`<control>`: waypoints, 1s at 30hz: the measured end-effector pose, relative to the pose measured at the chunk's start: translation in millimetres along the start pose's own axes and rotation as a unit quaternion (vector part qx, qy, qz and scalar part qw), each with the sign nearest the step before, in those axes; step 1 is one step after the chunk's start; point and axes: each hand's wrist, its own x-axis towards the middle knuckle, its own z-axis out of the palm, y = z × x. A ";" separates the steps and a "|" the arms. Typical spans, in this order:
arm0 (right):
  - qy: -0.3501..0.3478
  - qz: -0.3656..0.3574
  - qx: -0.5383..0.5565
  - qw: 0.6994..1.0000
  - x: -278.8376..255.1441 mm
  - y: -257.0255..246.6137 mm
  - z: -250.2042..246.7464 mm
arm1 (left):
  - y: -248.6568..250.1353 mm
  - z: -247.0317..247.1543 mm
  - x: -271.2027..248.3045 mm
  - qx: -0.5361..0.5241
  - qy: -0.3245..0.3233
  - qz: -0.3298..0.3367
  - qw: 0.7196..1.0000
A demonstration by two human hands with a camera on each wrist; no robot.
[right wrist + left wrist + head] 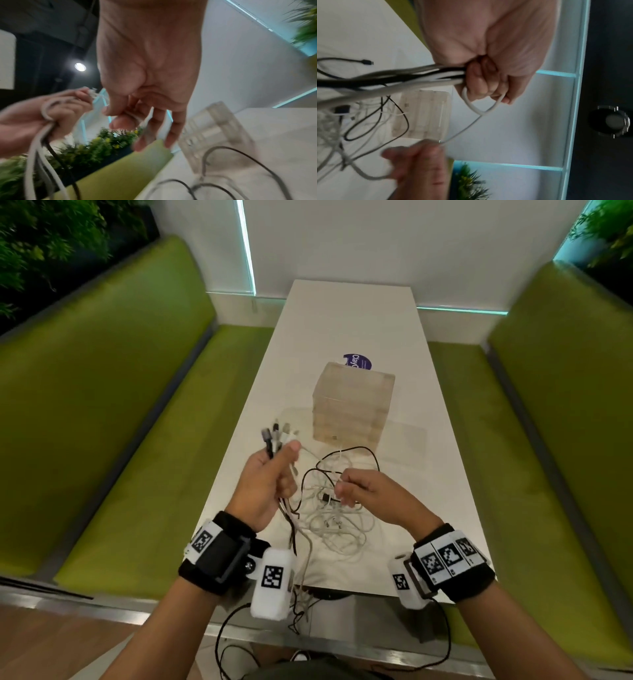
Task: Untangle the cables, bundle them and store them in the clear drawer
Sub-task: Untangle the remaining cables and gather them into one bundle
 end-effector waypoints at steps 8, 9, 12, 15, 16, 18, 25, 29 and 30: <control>0.006 0.002 0.026 1.000 -8.8 18.6 -6.4 | 3.0 -25.0 15.6 -0.019 0.114 0.062 0.991; 0.019 -0.014 0.039 0.999 -8.9 9.6 -5.6 | -3.4 -22.2 14.2 0.041 0.098 0.052 0.993; 0.027 -0.036 0.064 0.997 -4.9 -17.0 -3.5 | -23.0 -6.7 5.6 0.168 0.007 0.015 0.986; 0.015 -0.028 0.058 0.998 0.0 -26.3 0.1 | -33.6 7.8 -1.6 0.167 -0.062 0.001 0.984; 0.021 -0.018 0.071 0.997 0.2 -26.9 0.7 | -33.9 9.4 -2.2 0.157 -0.064 -0.005 0.986; 0.042 0.000 0.110 0.993 0.6 -25.9 0.0 | -30.8 7.3 -3.1 0.130 -0.051 -0.021 0.990; 0.031 -0.007 0.106 0.994 4.1 -31.4 4.9 | -32.6 8.8 -8.0 0.128 -0.055 0.028 0.990; -0.011 -0.036 0.075 0.996 5.4 -29.8 4.0 | -27.1 14.0 -10.9 0.086 -0.054 0.032 0.994; -0.032 -0.042 0.035 0.998 6.2 -26.6 4.1 | -24.7 15.1 -10.8 0.078 -0.048 0.032 0.995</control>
